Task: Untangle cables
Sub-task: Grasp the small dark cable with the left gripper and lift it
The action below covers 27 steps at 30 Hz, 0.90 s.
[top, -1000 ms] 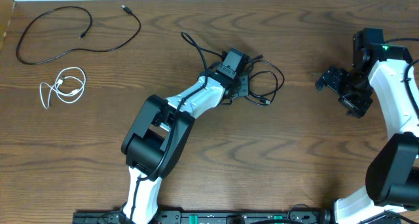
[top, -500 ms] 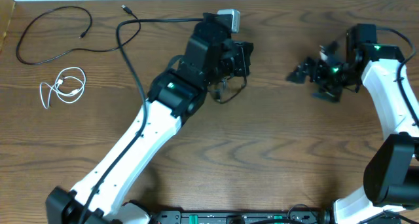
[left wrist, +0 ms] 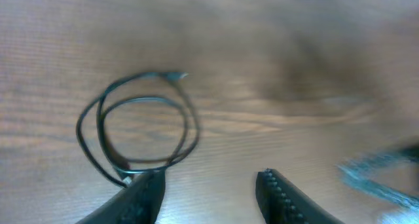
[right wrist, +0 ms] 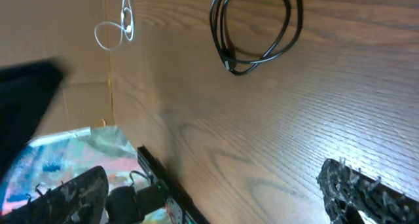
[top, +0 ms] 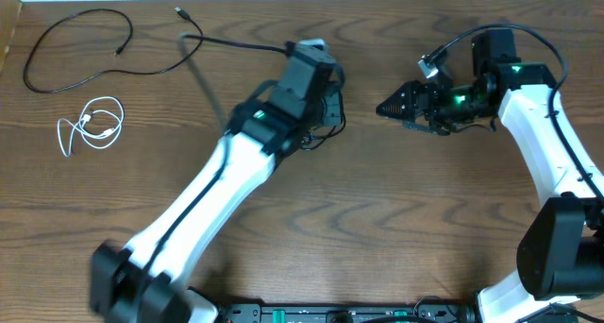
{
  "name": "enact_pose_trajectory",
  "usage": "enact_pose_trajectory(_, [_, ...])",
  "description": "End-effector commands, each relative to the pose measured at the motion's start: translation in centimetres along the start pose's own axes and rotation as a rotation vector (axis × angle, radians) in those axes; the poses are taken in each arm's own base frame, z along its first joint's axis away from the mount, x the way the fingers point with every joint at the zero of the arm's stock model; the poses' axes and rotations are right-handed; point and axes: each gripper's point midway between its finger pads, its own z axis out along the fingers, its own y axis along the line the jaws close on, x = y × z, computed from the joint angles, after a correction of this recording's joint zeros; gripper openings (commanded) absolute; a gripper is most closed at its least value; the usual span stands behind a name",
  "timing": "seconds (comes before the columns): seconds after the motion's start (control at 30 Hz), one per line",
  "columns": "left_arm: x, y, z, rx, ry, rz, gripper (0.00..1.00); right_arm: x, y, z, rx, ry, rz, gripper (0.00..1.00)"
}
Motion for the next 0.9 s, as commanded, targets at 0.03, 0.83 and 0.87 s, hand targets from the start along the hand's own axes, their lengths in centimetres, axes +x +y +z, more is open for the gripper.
enact_pose_trajectory(0.03, [3.2, 3.4, 6.6, -0.149, 0.119, 0.122, 0.67, 0.3, -0.2, 0.4, 0.045, 0.006, 0.01, 0.99])
enact_pose_trajectory(0.83, [13.6, 6.5, 15.1, -0.048, 0.499, 0.685, 0.63, -0.9, -4.1, -2.4, 0.153, -0.074, 0.138, 0.99])
enact_pose_trajectory(0.87, [13.6, 6.5, 15.1, -0.049, 0.5, 0.684, 0.5, -1.0, -4.1, -2.4, 0.153, -0.074, 0.138, 0.99])
